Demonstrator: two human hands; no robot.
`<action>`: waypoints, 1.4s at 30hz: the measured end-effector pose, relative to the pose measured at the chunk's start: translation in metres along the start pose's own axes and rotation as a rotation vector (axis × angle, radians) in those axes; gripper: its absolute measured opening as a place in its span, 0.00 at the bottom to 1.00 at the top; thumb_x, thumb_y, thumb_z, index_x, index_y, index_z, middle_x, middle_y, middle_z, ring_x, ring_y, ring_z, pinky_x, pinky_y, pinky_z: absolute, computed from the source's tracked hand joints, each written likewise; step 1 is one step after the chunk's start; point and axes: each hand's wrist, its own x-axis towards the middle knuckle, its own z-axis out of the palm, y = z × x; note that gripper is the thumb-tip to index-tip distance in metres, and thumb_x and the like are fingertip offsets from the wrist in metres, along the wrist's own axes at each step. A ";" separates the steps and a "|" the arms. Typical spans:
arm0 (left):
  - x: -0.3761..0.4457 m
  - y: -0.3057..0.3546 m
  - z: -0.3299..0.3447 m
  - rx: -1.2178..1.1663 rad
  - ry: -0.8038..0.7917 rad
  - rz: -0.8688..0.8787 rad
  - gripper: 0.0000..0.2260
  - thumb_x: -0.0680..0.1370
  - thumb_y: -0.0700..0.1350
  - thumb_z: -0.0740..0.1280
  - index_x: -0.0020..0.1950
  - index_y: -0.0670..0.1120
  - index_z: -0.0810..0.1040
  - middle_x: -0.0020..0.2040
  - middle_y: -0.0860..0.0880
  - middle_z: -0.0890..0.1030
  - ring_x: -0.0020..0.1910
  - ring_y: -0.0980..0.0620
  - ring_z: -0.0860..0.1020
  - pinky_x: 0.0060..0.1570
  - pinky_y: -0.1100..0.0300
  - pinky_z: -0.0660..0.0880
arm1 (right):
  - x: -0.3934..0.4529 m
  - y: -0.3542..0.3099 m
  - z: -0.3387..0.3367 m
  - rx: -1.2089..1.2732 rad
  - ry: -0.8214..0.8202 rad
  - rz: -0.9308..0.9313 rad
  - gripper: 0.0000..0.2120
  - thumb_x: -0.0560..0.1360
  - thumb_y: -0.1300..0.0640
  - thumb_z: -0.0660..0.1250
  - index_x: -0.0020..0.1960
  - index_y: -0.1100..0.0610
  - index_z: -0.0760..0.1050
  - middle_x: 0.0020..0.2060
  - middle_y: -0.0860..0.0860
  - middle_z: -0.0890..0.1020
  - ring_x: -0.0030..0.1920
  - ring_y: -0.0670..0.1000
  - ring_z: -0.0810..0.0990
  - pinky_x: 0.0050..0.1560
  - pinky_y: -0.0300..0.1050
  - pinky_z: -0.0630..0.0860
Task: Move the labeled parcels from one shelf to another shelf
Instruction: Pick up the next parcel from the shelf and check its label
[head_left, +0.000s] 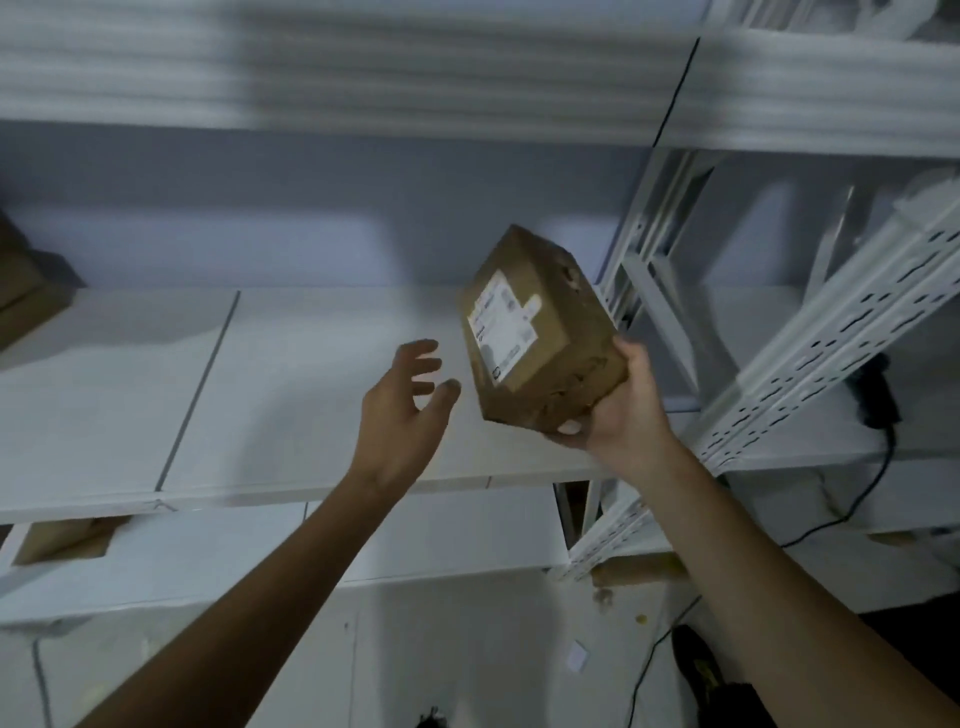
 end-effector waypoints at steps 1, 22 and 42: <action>-0.004 0.006 0.001 -0.121 -0.038 -0.080 0.30 0.82 0.53 0.72 0.82 0.54 0.65 0.77 0.47 0.76 0.63 0.46 0.80 0.61 0.47 0.81 | -0.009 0.005 -0.012 0.116 -0.147 0.019 0.29 0.79 0.34 0.62 0.72 0.48 0.83 0.70 0.59 0.85 0.74 0.64 0.77 0.68 0.74 0.77; -0.075 0.065 0.046 -0.586 -0.234 -0.003 0.26 0.82 0.60 0.68 0.80 0.65 0.70 0.76 0.57 0.78 0.73 0.49 0.80 0.63 0.40 0.82 | -0.125 -0.010 -0.053 -0.361 -0.139 -0.748 0.37 0.73 0.53 0.67 0.83 0.48 0.68 0.74 0.52 0.82 0.75 0.56 0.79 0.72 0.65 0.77; -0.148 0.115 -0.017 -0.437 -0.032 0.273 0.35 0.77 0.57 0.73 0.84 0.63 0.66 0.80 0.55 0.75 0.76 0.43 0.77 0.68 0.33 0.77 | -0.183 0.000 -0.035 -0.346 -0.430 -0.906 0.42 0.74 0.59 0.64 0.87 0.49 0.59 0.79 0.53 0.76 0.76 0.55 0.78 0.67 0.47 0.81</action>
